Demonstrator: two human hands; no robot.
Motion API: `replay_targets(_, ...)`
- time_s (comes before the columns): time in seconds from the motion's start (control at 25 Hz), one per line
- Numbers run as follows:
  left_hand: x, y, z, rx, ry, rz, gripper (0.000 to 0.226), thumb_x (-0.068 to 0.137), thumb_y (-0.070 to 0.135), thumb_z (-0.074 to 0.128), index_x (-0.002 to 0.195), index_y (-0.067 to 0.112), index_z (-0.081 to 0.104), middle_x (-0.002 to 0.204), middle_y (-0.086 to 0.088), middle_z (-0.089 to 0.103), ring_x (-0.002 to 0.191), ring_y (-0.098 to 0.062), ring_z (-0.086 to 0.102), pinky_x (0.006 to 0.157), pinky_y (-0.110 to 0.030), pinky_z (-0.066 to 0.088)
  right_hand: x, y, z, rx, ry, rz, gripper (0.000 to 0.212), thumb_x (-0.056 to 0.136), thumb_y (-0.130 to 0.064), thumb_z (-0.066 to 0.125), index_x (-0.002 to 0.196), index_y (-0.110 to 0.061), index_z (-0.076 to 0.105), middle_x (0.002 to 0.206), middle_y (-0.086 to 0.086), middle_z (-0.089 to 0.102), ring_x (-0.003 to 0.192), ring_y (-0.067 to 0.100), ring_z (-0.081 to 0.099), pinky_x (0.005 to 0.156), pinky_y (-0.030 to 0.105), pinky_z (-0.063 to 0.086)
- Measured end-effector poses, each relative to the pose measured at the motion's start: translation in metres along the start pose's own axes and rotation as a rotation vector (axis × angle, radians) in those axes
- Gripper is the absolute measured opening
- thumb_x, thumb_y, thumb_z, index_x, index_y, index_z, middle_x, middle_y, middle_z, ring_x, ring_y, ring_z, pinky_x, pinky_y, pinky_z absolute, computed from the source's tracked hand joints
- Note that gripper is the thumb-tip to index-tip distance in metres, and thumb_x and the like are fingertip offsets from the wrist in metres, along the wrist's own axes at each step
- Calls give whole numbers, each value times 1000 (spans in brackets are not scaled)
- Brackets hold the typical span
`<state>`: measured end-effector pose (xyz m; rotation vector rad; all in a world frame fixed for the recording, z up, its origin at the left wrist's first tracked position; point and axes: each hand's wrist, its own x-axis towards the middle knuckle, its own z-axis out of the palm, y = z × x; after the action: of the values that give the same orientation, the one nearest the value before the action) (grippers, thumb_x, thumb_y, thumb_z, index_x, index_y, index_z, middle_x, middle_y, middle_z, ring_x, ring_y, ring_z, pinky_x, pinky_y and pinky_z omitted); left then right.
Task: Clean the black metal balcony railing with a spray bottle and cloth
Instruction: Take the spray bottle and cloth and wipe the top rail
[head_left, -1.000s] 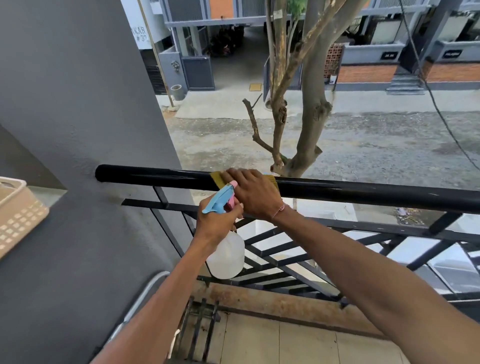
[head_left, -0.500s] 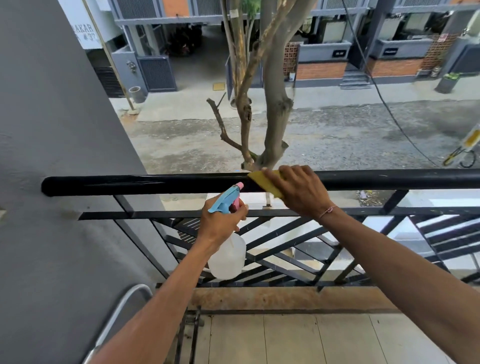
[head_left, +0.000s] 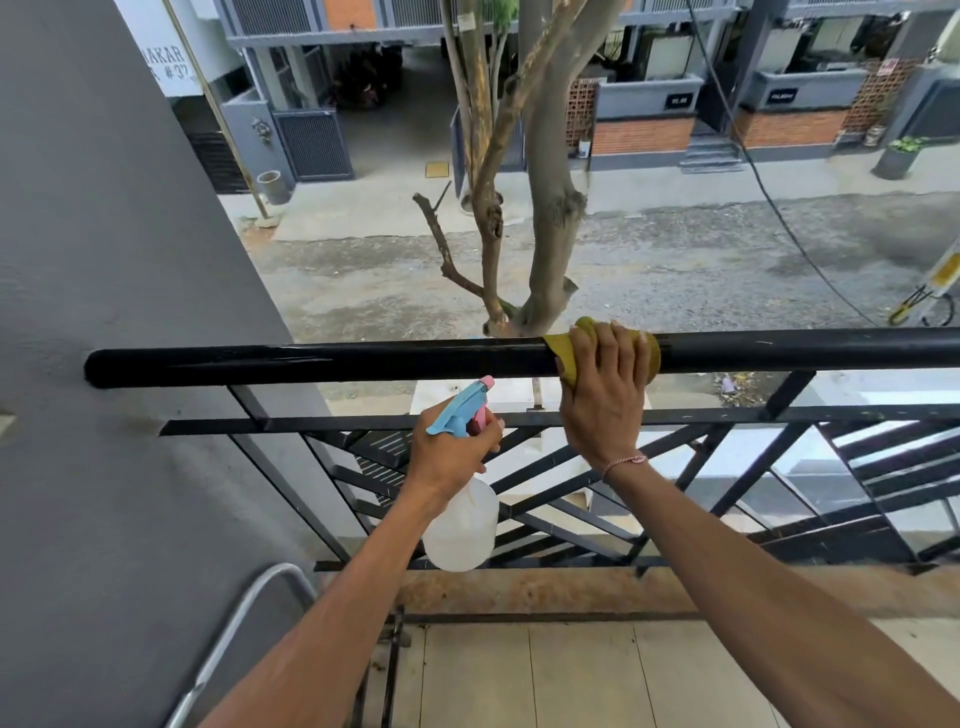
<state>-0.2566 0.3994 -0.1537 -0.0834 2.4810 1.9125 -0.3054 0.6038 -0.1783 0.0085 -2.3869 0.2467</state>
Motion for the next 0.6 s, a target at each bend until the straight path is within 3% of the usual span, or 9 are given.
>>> replay_targets(0.08,-2,-5,-6,-19,20,-15,12,89,14,77,91,19,67,88,-16,69,83,-30,71,55,-24,56,-11,-11,5,45,-37,-92,55,103,-32,46,152,-9,40,160,15,31,151,36,21,122,58,13)
replay_targets(0.16,-5,-15,-11,-20,48,-55,13,88,13,79,87,20,68,88,-16,69,85,-32,71,56,-26,57,-22,-19,4,128,-78,-179,57,103,-28,44,156,-10,32,165,15,20,154,34,12,123,58,12)
replay_targets(0.28,-14,-28,-18,-39,88,-94,17,87,13,80,87,25,67,89,-16,69,85,-31,72,61,-33,62,-44,-30,0,371,-157,-276,53,104,-20,44,154,-9,35,165,11,21,154,30,13,124,53,16)
replay_targets(0.36,-21,-35,-23,-31,110,-110,24,87,13,79,85,30,64,87,-14,68,81,-29,70,65,-39,63,-64,-37,0,569,-264,-211,49,107,-32,37,151,-12,41,162,7,32,152,23,24,121,44,29)
replay_targets(0.44,-27,-43,-26,-37,125,-142,25,89,14,79,91,33,61,89,-8,65,82,-23,68,68,-35,63,-80,-57,-7,836,-396,203,60,103,-59,28,131,-14,59,133,6,61,124,18,56,96,36,51)
replay_targets(0.48,-28,-48,-28,-45,127,-152,25,89,15,78,98,32,61,93,-7,65,86,-23,69,69,-32,63,-82,-66,-10,950,-434,492,68,98,-69,26,116,-14,63,108,8,68,102,20,64,81,36,54)
replay_targets(0.52,-29,-53,-30,-46,132,-157,25,90,16,78,105,29,62,96,-8,65,89,-24,69,69,-31,64,-80,-72,-12,1022,-459,744,70,94,-73,25,107,-16,62,96,8,66,91,24,64,76,38,54)
replay_targets(0.6,-30,-62,-36,-25,155,-166,24,89,17,78,110,22,66,96,-11,67,89,-26,71,67,-30,63,-75,-78,-13,1136,-489,1060,62,94,-71,27,112,-21,59,107,8,67,97,27,66,83,44,59)
